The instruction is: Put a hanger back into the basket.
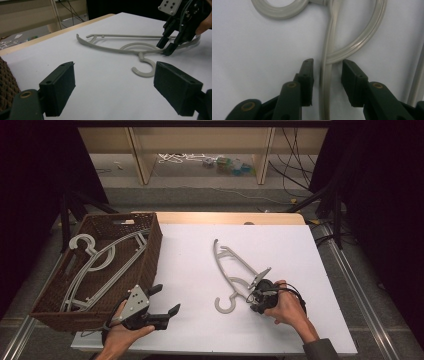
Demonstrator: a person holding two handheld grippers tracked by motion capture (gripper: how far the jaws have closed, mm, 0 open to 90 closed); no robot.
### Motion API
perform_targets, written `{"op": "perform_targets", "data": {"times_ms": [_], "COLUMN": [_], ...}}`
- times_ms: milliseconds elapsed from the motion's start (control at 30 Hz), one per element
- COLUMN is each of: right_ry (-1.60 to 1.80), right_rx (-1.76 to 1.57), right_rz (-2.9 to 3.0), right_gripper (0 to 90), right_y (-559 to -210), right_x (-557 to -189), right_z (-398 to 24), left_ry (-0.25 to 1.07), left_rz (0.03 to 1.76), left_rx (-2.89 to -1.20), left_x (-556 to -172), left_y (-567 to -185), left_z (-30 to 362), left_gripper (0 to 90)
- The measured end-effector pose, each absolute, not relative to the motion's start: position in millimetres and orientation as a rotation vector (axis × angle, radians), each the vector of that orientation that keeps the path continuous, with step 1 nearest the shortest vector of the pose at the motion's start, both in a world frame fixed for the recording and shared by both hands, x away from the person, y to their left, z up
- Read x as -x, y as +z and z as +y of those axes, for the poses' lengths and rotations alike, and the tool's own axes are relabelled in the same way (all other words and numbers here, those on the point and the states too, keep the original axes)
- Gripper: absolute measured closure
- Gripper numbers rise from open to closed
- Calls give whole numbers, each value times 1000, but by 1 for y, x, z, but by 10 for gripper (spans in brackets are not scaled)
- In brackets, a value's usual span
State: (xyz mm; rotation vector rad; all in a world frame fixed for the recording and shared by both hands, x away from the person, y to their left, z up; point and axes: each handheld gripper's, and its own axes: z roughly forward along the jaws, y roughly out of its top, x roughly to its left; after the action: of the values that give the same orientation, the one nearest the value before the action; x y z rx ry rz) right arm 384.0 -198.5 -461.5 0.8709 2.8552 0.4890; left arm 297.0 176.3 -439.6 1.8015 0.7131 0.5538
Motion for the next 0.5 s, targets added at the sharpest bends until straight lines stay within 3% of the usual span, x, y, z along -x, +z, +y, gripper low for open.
{"op": "perform_targets", "data": {"times_ms": [500], "right_ry": [436], "right_rx": [-809], "right_rz": [2883], "right_gripper": [806], "right_y": [-459], "right_x": [-387], "right_z": [-192], "left_ry": [563], "left_rz": [697], "left_rx": [-1844], "left_x": [-301], "left_y": [-442], "left_z": [167], "left_gripper": [184]}}
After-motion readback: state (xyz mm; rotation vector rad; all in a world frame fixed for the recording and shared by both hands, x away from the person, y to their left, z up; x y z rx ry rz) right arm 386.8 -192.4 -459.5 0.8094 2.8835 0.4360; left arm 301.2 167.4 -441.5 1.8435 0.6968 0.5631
